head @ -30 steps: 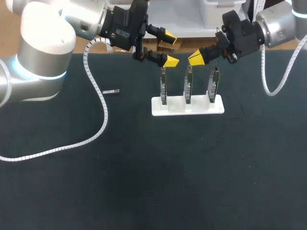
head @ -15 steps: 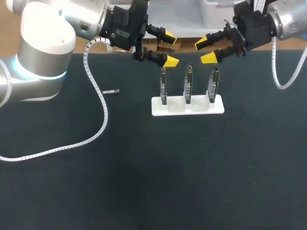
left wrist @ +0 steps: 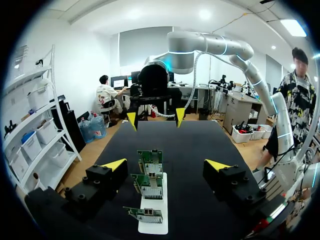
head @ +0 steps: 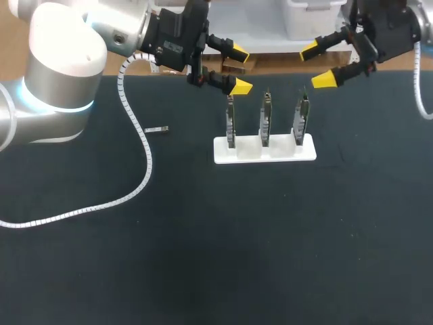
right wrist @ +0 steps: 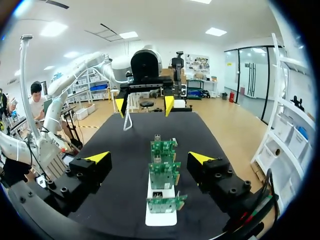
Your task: Pick up the optical module with the left hand, and insert it into the network port with the right hand.
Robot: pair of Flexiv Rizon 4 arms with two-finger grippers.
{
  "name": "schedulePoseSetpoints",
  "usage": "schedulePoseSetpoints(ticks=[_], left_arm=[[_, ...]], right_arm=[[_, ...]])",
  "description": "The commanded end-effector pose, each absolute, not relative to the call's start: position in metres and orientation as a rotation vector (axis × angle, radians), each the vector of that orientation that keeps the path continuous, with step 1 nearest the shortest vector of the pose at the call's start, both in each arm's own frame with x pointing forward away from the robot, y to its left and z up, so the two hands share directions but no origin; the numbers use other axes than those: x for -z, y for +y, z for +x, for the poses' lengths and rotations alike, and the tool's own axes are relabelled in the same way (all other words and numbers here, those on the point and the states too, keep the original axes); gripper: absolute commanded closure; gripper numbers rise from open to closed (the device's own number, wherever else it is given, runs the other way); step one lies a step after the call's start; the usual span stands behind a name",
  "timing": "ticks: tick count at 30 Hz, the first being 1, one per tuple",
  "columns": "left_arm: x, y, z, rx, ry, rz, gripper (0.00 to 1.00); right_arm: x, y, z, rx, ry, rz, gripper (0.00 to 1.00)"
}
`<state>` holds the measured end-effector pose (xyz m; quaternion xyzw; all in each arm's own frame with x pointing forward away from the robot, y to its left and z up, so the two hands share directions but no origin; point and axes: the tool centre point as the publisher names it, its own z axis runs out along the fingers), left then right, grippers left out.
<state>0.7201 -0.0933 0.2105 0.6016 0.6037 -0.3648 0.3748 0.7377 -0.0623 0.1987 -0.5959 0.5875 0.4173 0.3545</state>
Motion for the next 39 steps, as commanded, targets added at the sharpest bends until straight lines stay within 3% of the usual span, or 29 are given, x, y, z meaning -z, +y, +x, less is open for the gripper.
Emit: schedulePoseSetpoints(ticks=[1,16,39], left_arm=[[-0.211,-0.094,0.720,0.931,1.552,1.541,0.00],[-0.211,-0.094,0.720,0.931,1.552,1.541,0.00],[-0.218,-0.091,0.720,0.887,1.516,1.547,0.00]], right_arm=[[-0.202,-0.076,0.725,-1.045,1.541,-1.519,0.00],[-0.202,-0.121,0.723,-1.021,1.521,-1.567,0.00],[-0.198,-0.125,0.714,-1.042,1.556,-1.610,0.00]])
